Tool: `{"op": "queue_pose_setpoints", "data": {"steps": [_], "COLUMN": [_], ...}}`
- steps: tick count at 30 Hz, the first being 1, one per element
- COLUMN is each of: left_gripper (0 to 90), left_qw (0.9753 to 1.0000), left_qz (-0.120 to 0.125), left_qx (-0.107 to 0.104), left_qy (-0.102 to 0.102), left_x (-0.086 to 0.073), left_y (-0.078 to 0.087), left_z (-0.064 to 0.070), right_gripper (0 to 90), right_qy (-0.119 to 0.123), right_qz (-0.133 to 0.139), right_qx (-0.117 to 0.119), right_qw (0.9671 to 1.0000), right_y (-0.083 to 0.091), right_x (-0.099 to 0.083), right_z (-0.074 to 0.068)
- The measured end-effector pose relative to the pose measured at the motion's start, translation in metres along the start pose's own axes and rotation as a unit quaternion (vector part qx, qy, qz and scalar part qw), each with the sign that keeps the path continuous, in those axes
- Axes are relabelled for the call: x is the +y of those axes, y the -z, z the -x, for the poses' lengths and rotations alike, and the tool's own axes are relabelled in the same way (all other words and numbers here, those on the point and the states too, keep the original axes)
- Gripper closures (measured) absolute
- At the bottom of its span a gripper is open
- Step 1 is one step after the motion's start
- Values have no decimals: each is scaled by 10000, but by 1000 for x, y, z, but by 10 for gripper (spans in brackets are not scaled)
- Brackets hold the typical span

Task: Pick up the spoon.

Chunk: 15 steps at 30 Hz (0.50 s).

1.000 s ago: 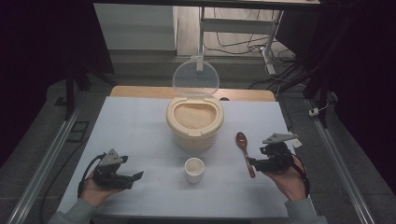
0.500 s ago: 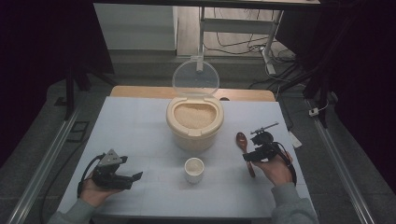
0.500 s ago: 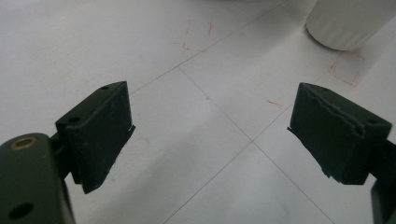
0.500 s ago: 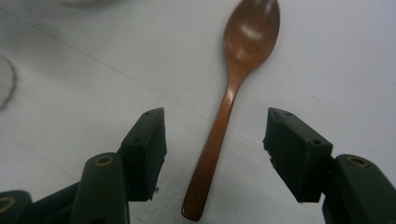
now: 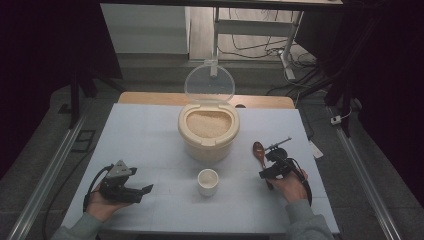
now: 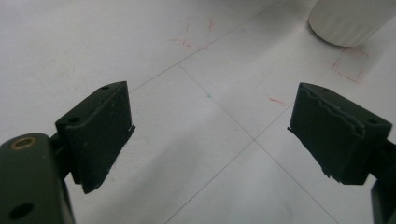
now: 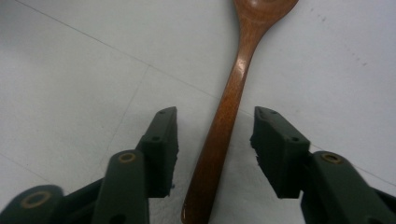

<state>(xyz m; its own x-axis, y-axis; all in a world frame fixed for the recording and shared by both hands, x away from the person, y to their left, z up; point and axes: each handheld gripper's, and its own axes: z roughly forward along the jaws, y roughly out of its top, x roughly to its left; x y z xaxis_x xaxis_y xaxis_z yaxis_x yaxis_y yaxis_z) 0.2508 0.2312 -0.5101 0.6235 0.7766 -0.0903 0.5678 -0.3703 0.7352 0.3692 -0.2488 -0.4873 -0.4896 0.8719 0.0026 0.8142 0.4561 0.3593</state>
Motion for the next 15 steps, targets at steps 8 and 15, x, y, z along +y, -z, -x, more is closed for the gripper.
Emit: {"op": "queue_pose_setpoints", "data": {"steps": [8, 15], "left_gripper": [129, 129], "left_qw": [10000, 10000], "left_qz": [-8, -31], "left_qx": [8, 15], "left_qy": [-2, -11], "left_x": [0, -1], "left_y": [0, -1], "left_z": [-1, -1], "right_gripper": [631, 709], "right_qy": [-95, -140], "right_qz": [-65, -210], "right_qx": [-100, -312], "right_qw": [9999, 9992], "right_y": [-6, -8], "right_x": [-1, 4], "right_z": [0, -3]}}
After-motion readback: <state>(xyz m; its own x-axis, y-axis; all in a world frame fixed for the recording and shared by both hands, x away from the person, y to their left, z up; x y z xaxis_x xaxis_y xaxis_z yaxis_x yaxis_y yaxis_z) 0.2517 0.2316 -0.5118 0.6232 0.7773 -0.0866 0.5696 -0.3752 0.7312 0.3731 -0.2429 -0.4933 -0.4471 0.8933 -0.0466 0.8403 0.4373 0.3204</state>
